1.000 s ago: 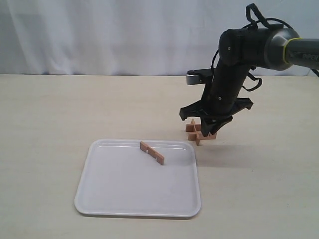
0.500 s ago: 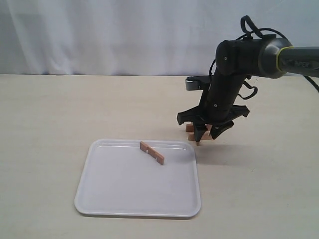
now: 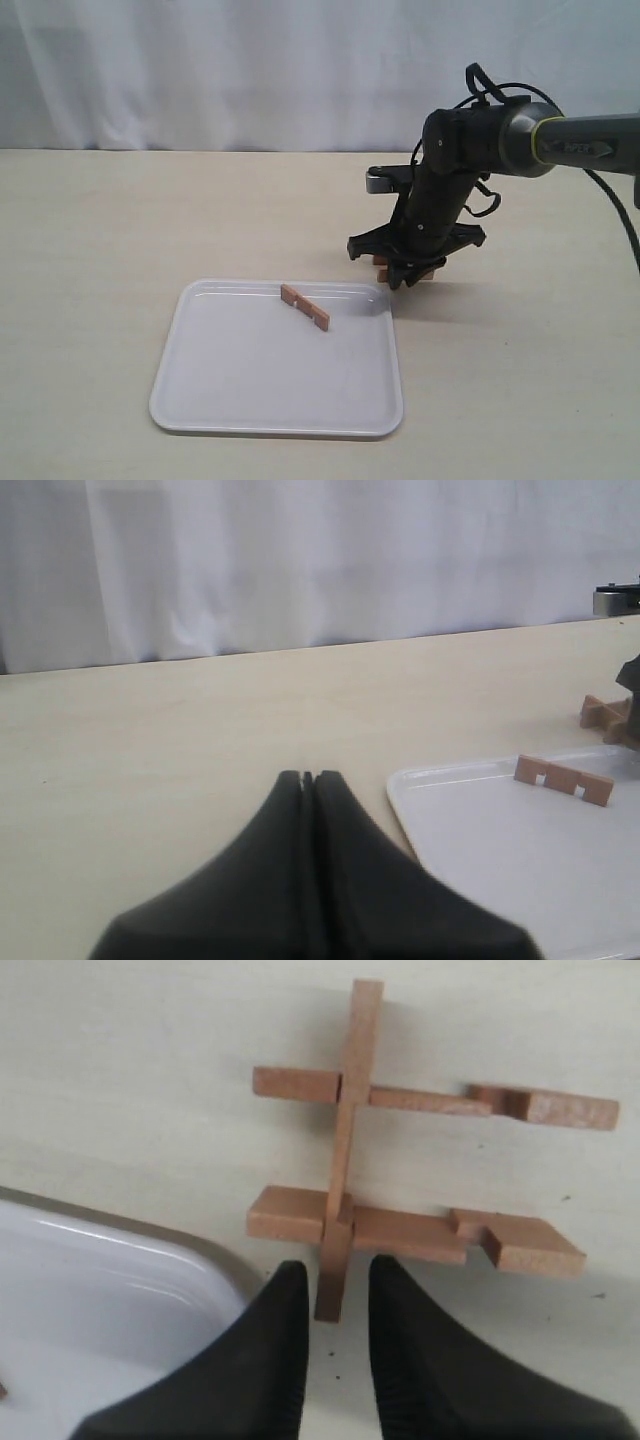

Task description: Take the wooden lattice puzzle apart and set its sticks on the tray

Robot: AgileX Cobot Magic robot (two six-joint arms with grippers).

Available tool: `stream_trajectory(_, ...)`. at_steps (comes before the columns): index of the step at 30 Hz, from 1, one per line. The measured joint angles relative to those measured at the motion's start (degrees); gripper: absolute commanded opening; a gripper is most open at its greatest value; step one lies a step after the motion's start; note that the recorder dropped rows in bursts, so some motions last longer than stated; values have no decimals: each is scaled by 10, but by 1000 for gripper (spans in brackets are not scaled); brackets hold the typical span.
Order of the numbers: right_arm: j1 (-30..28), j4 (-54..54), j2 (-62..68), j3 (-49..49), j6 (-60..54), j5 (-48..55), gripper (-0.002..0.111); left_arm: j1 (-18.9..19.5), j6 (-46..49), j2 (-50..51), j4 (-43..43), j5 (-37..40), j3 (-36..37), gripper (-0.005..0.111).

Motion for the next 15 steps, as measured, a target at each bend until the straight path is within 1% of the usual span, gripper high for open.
stream_trajectory(7, 0, 0, 14, 0, 0, -8, 18, 0, 0, 0, 0, 0, 0, 0)
stream_trajectory(8, 0, 0, 16, 0, 0, -8, 16, 0, 0, 0, 0, 0, 0, 0)
stream_trajectory(11, 0, 0, 19, 0, 6, -11, 4, 0, 0, 0, 0, 0, 0, 0)
stream_trajectory(15, 0, 0, 19, 0, 10, -11, 4, 0, 0, 0, 0, 0, 0, 0)
